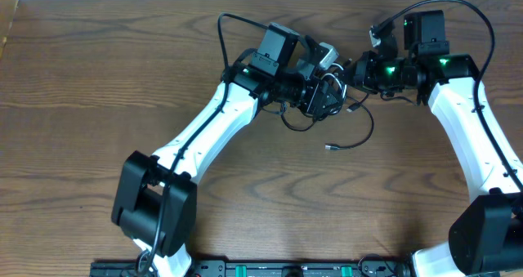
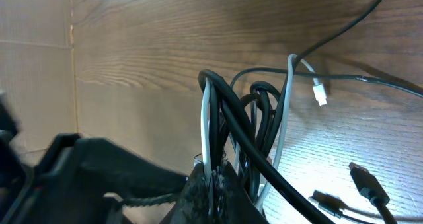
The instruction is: Untangle cables
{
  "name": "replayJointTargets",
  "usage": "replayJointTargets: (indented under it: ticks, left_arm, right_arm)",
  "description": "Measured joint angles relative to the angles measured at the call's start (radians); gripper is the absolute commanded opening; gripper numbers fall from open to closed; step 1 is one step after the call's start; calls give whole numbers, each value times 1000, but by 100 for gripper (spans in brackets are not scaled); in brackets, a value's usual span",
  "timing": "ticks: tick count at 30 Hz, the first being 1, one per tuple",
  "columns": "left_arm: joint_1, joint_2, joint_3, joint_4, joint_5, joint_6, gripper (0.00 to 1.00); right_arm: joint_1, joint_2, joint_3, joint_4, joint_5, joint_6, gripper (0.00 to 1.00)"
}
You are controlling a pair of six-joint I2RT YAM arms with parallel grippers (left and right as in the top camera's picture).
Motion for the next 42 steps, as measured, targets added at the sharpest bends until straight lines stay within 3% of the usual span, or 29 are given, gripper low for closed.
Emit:
replayJointTargets:
  ticks: [7, 28, 32, 36, 42]
  left_arm:
    - [0, 40, 0, 24, 3, 0, 40]
    - [0, 150, -1, 106, 86, -32, 38]
    - [0, 150, -1, 130, 101, -36, 33]
    - [-1, 150, -1, 135, 108, -43, 19]
    - [-4, 150, -1, 137, 111, -45, 19]
  right_arm:
    - [0, 0, 0, 0, -6, 0, 1]
    - [-2, 0, 0, 3, -10, 0, 1]
    - [-6, 0, 0, 3, -11, 0, 1]
    - [-8, 0, 0, 4, -11, 0, 1]
    - [-42, 0, -1, 48, -81, 0, 1]
